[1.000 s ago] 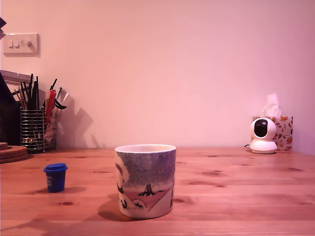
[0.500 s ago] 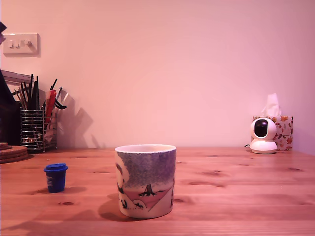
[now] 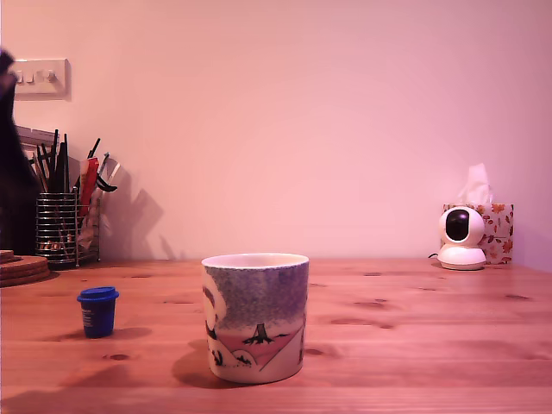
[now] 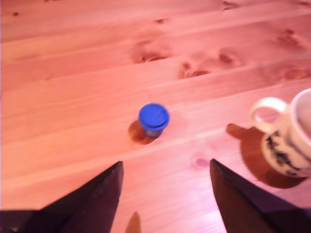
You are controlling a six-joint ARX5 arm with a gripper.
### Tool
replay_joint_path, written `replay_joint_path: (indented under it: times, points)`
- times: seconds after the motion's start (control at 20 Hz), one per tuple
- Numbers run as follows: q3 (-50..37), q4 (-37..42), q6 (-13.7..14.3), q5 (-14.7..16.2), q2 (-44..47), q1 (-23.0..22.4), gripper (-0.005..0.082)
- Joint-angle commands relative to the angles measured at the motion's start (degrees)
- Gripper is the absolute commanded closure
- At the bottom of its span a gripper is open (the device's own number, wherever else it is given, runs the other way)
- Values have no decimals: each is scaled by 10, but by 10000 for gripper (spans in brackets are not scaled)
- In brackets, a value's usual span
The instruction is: Pick up the coffee capsules on the table and drop them inside the coffee cup
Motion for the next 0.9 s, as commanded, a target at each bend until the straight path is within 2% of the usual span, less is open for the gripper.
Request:
replay_joint_path:
  times: [0.0, 0.3, 0.85]
  points:
    - [-25, 16, -4, -2, 3, -1, 252]
    - [-51, 86, 5, -14, 3, -1, 252]
    - [-134, 259, 88, -21, 3, 0, 252]
